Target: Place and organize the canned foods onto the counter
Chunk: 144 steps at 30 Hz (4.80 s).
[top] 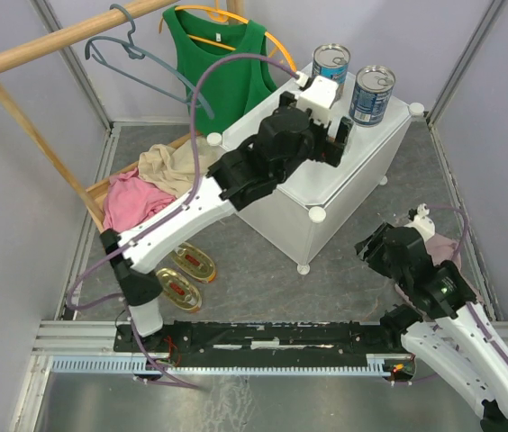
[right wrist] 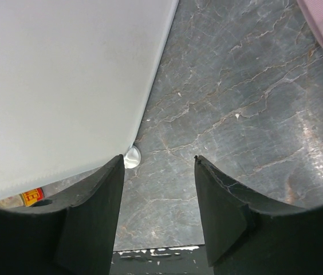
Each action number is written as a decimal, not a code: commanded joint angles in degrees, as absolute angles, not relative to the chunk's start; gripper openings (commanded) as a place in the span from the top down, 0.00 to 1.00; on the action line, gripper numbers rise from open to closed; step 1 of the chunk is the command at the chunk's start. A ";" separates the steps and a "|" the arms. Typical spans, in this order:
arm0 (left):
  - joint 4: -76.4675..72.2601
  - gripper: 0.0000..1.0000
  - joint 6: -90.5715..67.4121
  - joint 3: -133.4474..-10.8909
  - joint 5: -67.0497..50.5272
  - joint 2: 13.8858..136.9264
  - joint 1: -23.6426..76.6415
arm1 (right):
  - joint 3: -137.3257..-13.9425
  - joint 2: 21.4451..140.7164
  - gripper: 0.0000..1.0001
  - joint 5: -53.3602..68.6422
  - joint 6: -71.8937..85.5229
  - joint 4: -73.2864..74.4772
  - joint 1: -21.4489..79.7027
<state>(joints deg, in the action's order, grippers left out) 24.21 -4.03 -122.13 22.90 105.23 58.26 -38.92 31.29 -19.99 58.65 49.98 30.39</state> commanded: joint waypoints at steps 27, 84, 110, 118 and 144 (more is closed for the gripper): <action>15.10 0.01 -14.29 -64.36 41.83 54.56 61.01 | -69.14 36.96 0.48 -22.50 35.37 56.50 30.68; 19.86 0.01 -14.77 -59.85 61.92 35.19 60.92 | -82.18 101.06 0.07 -21.57 18.37 19.92 75.22; 19.60 0.01 -15.26 -57.97 60.22 32.60 60.93 | -86.15 115.12 0.01 -18.85 13.62 13.98 74.04; 19.10 0.01 -14.97 -57.83 60.12 32.40 60.94 | -86.65 116.51 0.02 -17.95 13.36 13.65 73.01; 14.61 0.01 -12.44 -54.77 60.56 31.78 60.95 | -90.58 122.38 0.08 -12.97 12.04 11.93 70.76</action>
